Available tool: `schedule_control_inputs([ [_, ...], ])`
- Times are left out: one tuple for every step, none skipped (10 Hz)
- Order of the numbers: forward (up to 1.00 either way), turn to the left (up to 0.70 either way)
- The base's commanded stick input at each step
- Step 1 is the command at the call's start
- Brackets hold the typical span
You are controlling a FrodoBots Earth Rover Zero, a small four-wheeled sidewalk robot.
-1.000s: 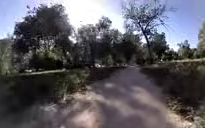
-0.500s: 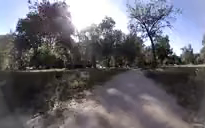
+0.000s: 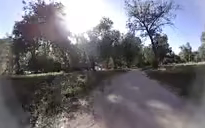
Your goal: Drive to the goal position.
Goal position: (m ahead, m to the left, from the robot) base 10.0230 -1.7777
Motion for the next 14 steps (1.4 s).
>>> schedule_control_inputs([
  [0.70,-0.32],
  [0.70,-0.35],
  [0.70,-0.35],
  [0.70,-0.35],
  [0.70,-0.35],
  [0.70,-0.28],
  [0.70,0.00],
  [0.70,0.00],
  [0.70,0.00],
  [0.70,0.00],
  [0.70,0.00],
  [0.70,0.00],
  [0.70,0.00],
  [0.70,0.00],
])
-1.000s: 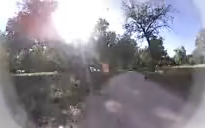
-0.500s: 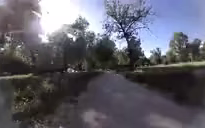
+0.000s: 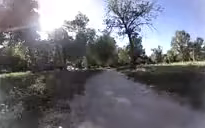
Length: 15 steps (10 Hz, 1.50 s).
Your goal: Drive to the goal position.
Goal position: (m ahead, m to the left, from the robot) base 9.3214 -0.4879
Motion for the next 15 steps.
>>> schedule_control_inputs([
  [0.70,0.00],
  [0.70,0.00],
  [0.70,0.00],
  [0.70,0.00],
  [0.70,0.00],
  [0.70,0.00],
  [0.70,0.00],
  [0.70,-0.27],
  [0.70,-0.35],
  [0.70,-0.35],
  [0.70,-0.35],
  [0.70,-0.29],
  [0.70,-0.02],
  [0.70,0.00],
  [0.70,0.00],
])
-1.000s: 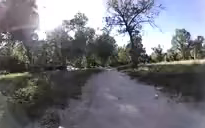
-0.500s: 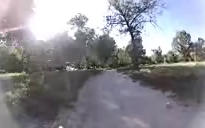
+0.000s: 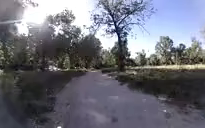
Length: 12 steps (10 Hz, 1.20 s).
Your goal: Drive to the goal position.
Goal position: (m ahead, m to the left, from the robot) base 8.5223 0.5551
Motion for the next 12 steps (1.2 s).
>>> schedule_control_inputs([
  [0.70,0.00],
  [0.70,0.00],
  [0.70,0.00],
  [0.70,0.00],
  [0.70,0.00],
  [0.70,0.00],
  [0.70,0.00],
  [0.70,0.00],
  [0.70,0.00],
  [0.70,0.00],
  [0.70,0.00],
  [0.70,0.00],
])
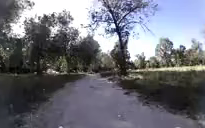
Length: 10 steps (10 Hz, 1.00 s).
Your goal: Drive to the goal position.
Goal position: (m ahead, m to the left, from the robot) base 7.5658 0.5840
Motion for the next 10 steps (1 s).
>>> schedule_control_inputs([
  [0.70,0.00],
  [0.70,0.00],
  [0.70,0.00],
  [0.70,0.00],
  [0.70,0.00],
  [0.70,0.00],
  [0.70,0.00],
  [0.70,0.00],
  [0.70,0.00],
  [0.70,0.00],
])
